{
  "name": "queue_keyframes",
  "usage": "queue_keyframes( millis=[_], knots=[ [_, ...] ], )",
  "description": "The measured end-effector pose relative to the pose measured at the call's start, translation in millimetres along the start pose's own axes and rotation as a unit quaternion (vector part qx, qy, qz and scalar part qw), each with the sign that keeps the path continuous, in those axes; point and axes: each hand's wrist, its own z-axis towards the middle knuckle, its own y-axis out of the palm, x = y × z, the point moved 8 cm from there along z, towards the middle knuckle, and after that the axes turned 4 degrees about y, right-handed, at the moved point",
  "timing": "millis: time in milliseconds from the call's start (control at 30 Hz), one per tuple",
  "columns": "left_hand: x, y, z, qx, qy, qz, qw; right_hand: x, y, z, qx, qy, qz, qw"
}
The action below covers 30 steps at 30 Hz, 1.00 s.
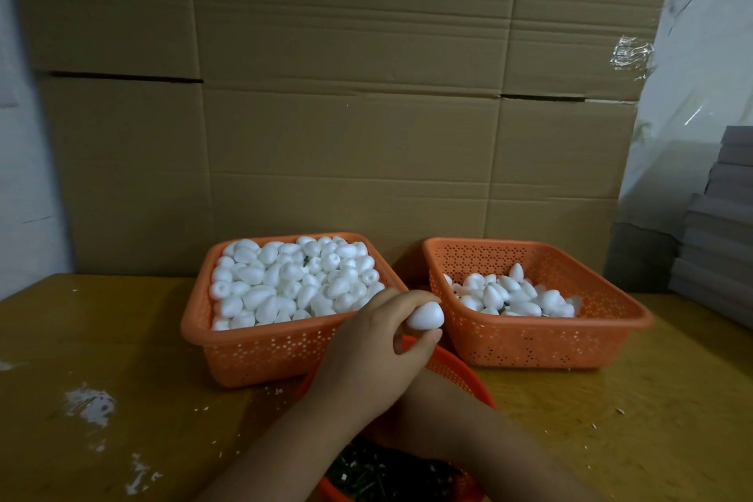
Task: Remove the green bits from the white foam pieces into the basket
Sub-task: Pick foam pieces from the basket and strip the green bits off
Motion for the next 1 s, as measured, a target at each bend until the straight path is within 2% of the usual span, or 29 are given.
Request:
queue_keyframes(
  millis=[233, 367, 500, 600, 700, 1000],
  knots=[
    [-5.3, 0.9, -1.5, 0.011, -0.012, -0.02, 1.0, -1.5, -8.2, -2.0, 0.019, -0.015, 0.026, 0.999],
    [-2.5, -0.2, -1.8, 0.01, -0.006, -0.015, 1.0, 1.3, 3.6, 0.4, -0.036, 0.026, 0.015, 0.999],
    [-0.5, -3.9, -1.9, 0.022, -0.008, -0.009, 1.0, 2.9, -3.9, -2.6, -0.03, 0.035, 0.056, 0.997],
    [-5.6, -7.6, -1.4, 0.04, -0.026, -0.007, 0.999, -0.9, -7.7, -1.7, 0.015, -0.014, 0.073, 0.997],
    [-6.4, -7.2, -1.6, 0.033, -0.035, -0.012, 0.999, -1.2, -5.3, -0.7, 0.015, -0.025, 0.091, 0.995],
    [2.9, -14.2, 1.6, 0.062, 0.015, 0.031, 0.997, 2.0, -4.2, 1.2, 0.036, -0.019, 0.076, 0.996]
  ],
)
